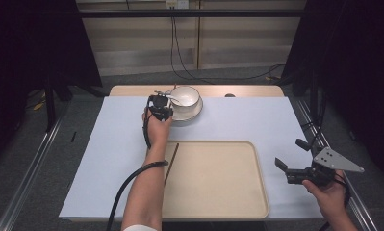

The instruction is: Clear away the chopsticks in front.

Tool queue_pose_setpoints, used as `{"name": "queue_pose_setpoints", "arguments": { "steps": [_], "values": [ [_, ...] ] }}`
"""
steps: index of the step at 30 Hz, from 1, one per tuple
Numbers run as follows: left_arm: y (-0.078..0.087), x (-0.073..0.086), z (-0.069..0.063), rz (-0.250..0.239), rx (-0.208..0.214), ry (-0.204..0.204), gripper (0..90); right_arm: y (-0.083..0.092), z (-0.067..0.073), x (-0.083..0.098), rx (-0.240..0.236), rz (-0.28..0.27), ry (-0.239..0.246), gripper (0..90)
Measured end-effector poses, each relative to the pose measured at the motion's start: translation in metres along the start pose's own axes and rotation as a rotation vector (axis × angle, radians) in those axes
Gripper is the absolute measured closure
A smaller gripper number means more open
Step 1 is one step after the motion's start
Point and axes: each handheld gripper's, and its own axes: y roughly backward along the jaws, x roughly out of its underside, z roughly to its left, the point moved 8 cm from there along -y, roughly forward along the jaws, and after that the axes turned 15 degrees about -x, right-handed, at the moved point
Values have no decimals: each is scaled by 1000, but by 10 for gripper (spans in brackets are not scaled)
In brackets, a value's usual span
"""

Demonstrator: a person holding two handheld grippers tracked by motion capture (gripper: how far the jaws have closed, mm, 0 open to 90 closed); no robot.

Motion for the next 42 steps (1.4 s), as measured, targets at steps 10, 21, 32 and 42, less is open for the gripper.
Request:
{"name": "queue_pose_setpoints", "arguments": {
  "steps": [10,21,32,42],
  "values": [
    [4,5,6,36,-17,40,858,2,-2,-1,3,-14,-4,17],
    [36,18,15,38,44,82,858,-1,-1,0,-2,-6,-6,17],
    [76,40,25,40,61,122,859,-3,0,1,-9,3,-1,13],
    [110,74,29,78,67,191,859,-4,0,0,-6,-1,-3,12]
  ]
}}
